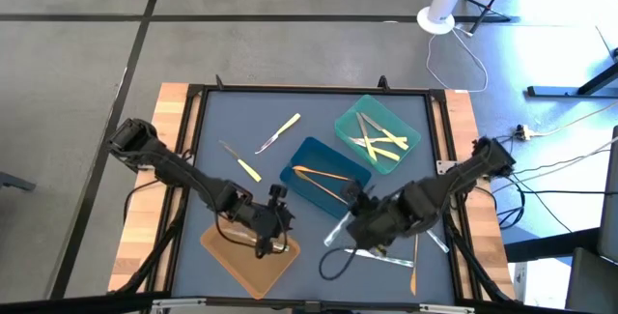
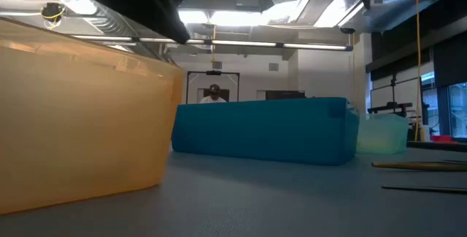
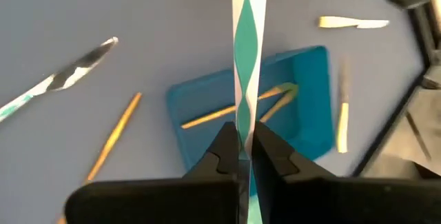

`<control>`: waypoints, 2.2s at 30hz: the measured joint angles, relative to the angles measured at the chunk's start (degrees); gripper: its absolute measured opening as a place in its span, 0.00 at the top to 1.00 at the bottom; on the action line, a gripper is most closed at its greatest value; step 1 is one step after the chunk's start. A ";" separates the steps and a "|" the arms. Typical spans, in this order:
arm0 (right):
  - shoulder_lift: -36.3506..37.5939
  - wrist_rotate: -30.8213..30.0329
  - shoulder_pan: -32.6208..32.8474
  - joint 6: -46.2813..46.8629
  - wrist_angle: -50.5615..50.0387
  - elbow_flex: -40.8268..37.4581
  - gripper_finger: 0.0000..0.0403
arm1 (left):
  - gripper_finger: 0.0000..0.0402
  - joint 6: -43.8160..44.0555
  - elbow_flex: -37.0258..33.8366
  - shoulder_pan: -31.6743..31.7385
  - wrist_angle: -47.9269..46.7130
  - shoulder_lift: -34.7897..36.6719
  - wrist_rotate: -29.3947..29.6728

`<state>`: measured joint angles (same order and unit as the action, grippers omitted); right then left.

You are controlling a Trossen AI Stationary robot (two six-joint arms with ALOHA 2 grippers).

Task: Sort silverware by color (type)
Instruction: Put the right blue knife into the orange bin

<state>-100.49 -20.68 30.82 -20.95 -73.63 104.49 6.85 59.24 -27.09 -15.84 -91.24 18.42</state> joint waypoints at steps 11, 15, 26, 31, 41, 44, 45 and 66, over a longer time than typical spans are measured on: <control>18.31 -1.15 -4.22 -1.91 3.06 -6.80 1.00 | 0.67 -0.07 0.00 4.60 6.25 0.00 0.47; 26.21 -0.77 -6.48 -3.41 10.08 -15.62 1.00 | 0.67 -0.09 0.00 6.64 10.25 0.00 0.45; 46.20 5.98 -13.47 -12.04 43.92 -46.38 1.00 | 0.67 -0.07 0.00 12.06 22.64 0.00 0.45; 50.88 10.12 -16.52 -13.14 56.62 -56.41 1.00 | 0.67 -0.04 0.00 13.97 28.06 0.00 0.45; 52.04 22.43 -24.09 -11.71 78.14 -68.45 1.00 | 0.67 0.00 0.00 16.39 32.56 0.00 0.43; 52.02 26.48 -26.93 -9.95 82.50 -70.76 1.00 | 0.67 0.00 0.00 16.71 32.57 0.00 0.42; 52.02 27.45 -27.89 -9.32 83.84 -71.36 1.00 | 0.67 0.00 0.00 16.72 32.57 0.00 0.43; 43.32 33.37 -34.22 4.12 109.53 -81.77 1.00 | 0.67 -0.01 0.00 19.42 39.56 0.00 0.58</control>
<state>-57.17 12.69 -3.40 -16.83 35.91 22.72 6.84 59.24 -7.66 23.72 -91.24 19.00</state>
